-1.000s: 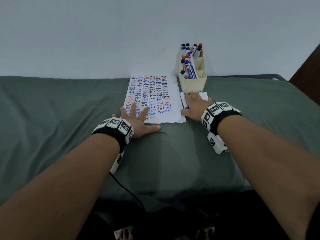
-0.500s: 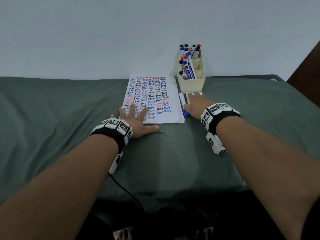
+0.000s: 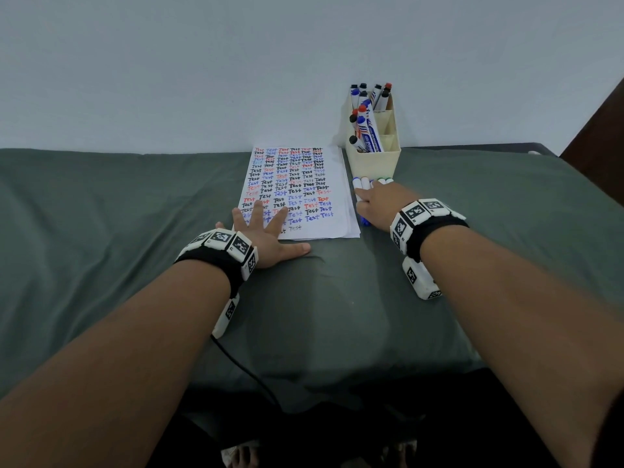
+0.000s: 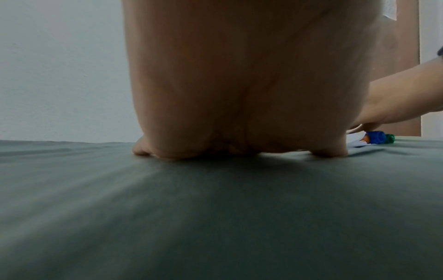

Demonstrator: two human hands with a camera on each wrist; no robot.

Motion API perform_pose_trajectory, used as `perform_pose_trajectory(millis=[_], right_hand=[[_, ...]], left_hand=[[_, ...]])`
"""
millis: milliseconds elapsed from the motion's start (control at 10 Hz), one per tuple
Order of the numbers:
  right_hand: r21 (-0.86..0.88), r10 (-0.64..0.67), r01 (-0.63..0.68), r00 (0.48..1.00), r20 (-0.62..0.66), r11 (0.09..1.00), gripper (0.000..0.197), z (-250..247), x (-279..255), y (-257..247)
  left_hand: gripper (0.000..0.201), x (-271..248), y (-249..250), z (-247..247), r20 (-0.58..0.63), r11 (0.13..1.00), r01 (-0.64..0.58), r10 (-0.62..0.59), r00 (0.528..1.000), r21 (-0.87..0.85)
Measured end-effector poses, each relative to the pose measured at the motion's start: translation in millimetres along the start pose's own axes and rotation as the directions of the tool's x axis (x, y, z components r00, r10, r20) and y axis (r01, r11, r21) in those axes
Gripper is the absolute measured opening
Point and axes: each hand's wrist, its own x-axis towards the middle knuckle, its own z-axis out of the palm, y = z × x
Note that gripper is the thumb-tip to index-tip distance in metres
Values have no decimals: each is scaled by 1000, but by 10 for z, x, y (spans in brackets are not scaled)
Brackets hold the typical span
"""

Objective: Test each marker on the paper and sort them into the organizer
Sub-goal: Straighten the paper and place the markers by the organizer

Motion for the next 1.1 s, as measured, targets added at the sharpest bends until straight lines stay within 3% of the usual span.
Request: perform_pose_trajectory(millis=[900, 1000, 1100], right_hand=[[0, 21, -21, 998, 58, 1000, 62, -7, -77, -56], [36, 26, -26, 1000, 3, 999, 63, 3, -60, -22], [-31, -80, 80, 997, 4, 996, 58, 30, -38, -8]], left_hand=[[109, 16, -19, 7, 6, 1000, -8, 8, 1000, -8], [109, 19, -22, 8, 5, 1000, -7, 7, 1000, -11], [109, 19, -28, 9, 6, 1000, -9, 9, 1000, -12]])
